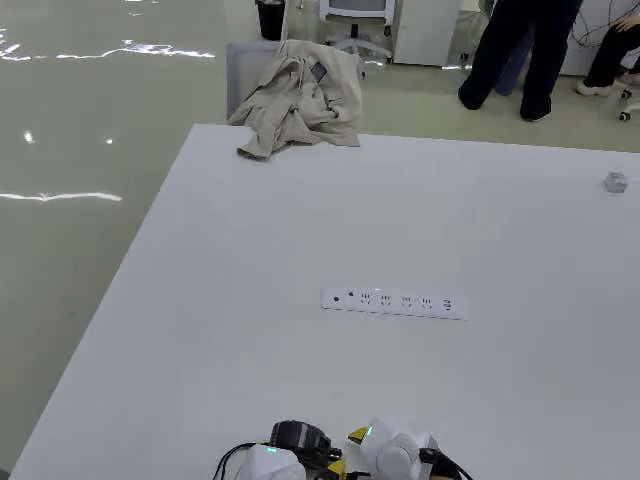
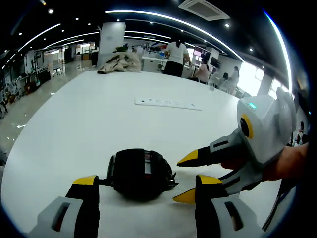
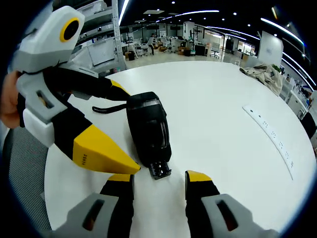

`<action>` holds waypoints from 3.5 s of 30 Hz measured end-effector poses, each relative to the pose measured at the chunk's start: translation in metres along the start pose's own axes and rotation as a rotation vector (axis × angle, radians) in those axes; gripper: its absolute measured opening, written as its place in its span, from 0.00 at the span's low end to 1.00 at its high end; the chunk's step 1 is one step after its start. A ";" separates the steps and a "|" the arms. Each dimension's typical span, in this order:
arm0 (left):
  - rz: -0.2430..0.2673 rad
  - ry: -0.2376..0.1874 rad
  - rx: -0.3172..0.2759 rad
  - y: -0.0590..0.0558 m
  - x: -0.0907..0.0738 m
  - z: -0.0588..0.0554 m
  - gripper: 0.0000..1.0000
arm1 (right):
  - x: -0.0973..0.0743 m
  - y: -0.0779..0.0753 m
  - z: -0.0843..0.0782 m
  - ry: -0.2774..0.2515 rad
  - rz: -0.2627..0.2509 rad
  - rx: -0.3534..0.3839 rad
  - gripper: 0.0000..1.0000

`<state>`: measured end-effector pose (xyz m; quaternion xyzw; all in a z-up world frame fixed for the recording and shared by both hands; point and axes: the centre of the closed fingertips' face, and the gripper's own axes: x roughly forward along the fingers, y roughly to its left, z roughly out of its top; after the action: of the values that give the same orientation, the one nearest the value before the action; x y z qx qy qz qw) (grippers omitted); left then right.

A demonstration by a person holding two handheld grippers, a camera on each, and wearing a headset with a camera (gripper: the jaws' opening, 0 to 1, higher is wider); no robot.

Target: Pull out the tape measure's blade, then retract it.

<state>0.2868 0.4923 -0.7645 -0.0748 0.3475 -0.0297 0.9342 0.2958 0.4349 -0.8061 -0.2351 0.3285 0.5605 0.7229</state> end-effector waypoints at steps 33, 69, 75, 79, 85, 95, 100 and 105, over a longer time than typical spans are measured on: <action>-0.029 -0.008 0.025 0.020 -0.040 -0.009 0.82 | -0.039 0.032 0.009 -0.082 -0.097 0.136 0.54; -0.060 -0.018 0.064 0.031 -0.078 -0.022 0.88 | -0.104 0.077 0.006 -0.190 -0.277 0.377 0.70; -0.071 -0.024 0.088 0.031 -0.084 -0.024 0.88 | -0.116 0.086 0.011 -0.210 -0.290 0.393 0.72; -0.076 -0.023 0.096 0.031 -0.086 -0.026 0.88 | -0.121 0.091 0.015 -0.213 -0.292 0.391 0.75; -0.081 -0.012 0.090 0.033 -0.090 -0.027 0.95 | -0.131 0.089 0.020 -0.219 -0.317 0.412 0.80; -0.089 -0.011 0.098 0.036 -0.103 -0.024 1.00 | -0.143 0.093 0.018 -0.204 -0.330 0.423 0.84; -0.088 -0.004 0.109 0.037 -0.114 -0.024 1.00 | -0.151 0.097 0.014 -0.184 -0.341 0.438 0.87; -0.081 0.017 0.098 0.041 -0.127 -0.031 1.00 | -0.160 0.100 0.014 -0.173 -0.346 0.461 0.88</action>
<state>0.1709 0.5430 -0.7125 -0.0425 0.3504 -0.0850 0.9318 0.1770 0.3660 -0.6761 -0.0688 0.3391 0.3576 0.8674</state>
